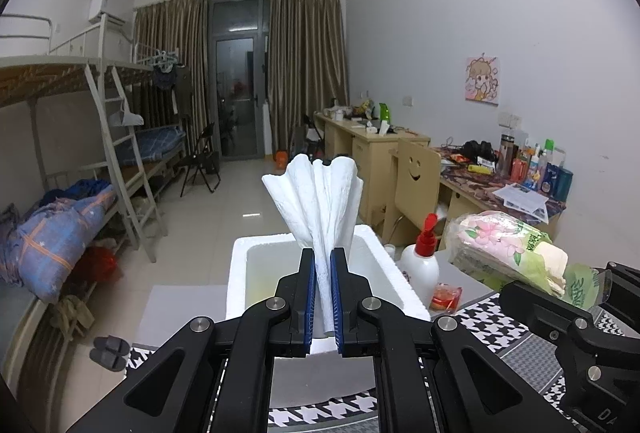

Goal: Organize soft objects
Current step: 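Lift the white tissues and green packet and carry both over the foam box, then open the left gripper to drop the white tissues into the foam box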

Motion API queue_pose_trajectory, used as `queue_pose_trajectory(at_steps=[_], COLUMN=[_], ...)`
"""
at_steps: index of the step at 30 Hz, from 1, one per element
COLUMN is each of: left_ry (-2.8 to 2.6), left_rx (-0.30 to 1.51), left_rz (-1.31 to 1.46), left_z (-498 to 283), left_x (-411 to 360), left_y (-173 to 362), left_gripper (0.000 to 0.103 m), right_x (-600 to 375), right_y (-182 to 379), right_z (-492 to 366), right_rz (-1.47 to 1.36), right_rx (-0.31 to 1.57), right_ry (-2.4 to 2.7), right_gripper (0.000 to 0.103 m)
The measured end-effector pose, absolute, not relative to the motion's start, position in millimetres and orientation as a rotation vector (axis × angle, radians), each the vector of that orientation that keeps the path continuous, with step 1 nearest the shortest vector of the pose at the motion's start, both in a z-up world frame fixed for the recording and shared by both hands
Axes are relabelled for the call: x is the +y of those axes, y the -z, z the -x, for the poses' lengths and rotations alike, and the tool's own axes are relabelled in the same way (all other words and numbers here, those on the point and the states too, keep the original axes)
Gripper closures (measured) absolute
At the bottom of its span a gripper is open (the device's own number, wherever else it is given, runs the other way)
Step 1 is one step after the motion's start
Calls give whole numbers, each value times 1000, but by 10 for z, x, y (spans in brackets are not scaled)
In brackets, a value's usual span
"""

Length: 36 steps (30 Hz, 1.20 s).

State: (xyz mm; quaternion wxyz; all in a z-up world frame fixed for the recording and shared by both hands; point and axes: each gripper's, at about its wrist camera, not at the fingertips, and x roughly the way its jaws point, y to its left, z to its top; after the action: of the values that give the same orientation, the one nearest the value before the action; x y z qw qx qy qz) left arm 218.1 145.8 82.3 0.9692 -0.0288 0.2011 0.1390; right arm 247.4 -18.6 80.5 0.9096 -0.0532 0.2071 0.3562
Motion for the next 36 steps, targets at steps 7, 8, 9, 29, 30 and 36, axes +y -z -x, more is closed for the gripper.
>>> queue_pose_trajectory(at_steps=[7, 8, 9, 29, 30, 36], left_ry=[-291, -292, -291, -338, -346, -390], left_rx=[445, 449, 453, 548, 544, 516], left_rz=[65, 63, 64, 94, 92, 89], left_z=[-2385, -2416, -2438, -2777, -2755, -2638], left_x=[1505, 1510, 1523, 1807, 1815, 1879], left_y=[-731, -715, -703, -354, -351, -369], left_gripper=[95, 95, 95, 28, 22, 3], right_x=[-102, -92, -81, 115, 126, 175], right_y=[-761, -753, -750, -646, -640, -635], right_z=[-2585, -2608, -2629, -2878, -2884, -2943], right_rz=[120, 119, 119, 158, 163, 163], right_rx=[454, 461, 465, 517, 517, 525], right_ry=[-728, -728, -727, -702, -704, -714], right_gripper=[66, 66, 66, 66, 66, 66])
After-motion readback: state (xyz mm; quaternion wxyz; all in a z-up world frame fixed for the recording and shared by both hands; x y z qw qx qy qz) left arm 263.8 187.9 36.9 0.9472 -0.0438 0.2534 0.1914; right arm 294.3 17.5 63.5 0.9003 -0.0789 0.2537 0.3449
